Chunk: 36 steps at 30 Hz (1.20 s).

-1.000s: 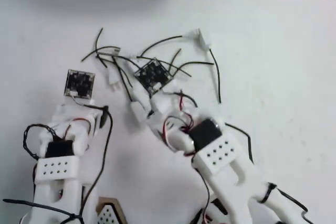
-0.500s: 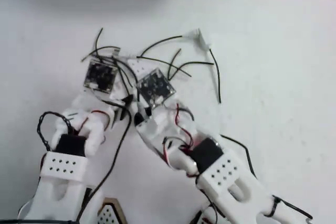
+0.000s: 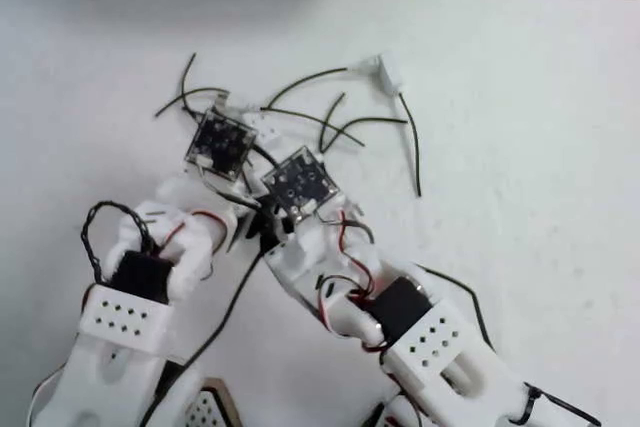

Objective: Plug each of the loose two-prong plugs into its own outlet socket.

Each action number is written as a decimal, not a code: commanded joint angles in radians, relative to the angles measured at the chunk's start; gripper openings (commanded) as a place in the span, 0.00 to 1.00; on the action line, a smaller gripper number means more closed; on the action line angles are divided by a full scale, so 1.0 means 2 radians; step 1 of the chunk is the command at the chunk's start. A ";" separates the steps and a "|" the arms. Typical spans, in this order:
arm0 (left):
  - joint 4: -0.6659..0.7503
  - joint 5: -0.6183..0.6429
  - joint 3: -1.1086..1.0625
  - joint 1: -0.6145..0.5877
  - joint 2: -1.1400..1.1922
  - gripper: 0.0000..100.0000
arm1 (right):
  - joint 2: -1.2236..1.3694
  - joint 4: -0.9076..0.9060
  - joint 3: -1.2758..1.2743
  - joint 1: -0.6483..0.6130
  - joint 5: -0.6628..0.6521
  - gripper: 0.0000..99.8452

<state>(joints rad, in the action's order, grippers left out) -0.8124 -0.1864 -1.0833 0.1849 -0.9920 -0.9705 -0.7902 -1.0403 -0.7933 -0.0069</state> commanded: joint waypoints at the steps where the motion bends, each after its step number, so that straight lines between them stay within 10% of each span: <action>1: -0.002 0.003 0.022 0.016 -0.010 0.27 | -0.010 0.009 0.002 -0.004 0.001 0.02; 15: -0.004 0.003 0.018 0.059 -0.010 0.27 | -0.010 0.009 -0.004 0.015 0.001 0.02; 23: -0.001 0.008 0.015 -0.051 -0.006 0.27 | -0.013 0.029 -0.004 0.097 0.006 0.02; 36: -0.036 0.018 0.017 -0.046 0.023 0.37 | -0.010 0.132 -0.048 0.172 0.041 0.02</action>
<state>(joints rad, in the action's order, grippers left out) -0.8815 -0.1588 -1.0817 0.0806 -0.9889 -0.9751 -0.5524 -1.1431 -0.4603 0.0667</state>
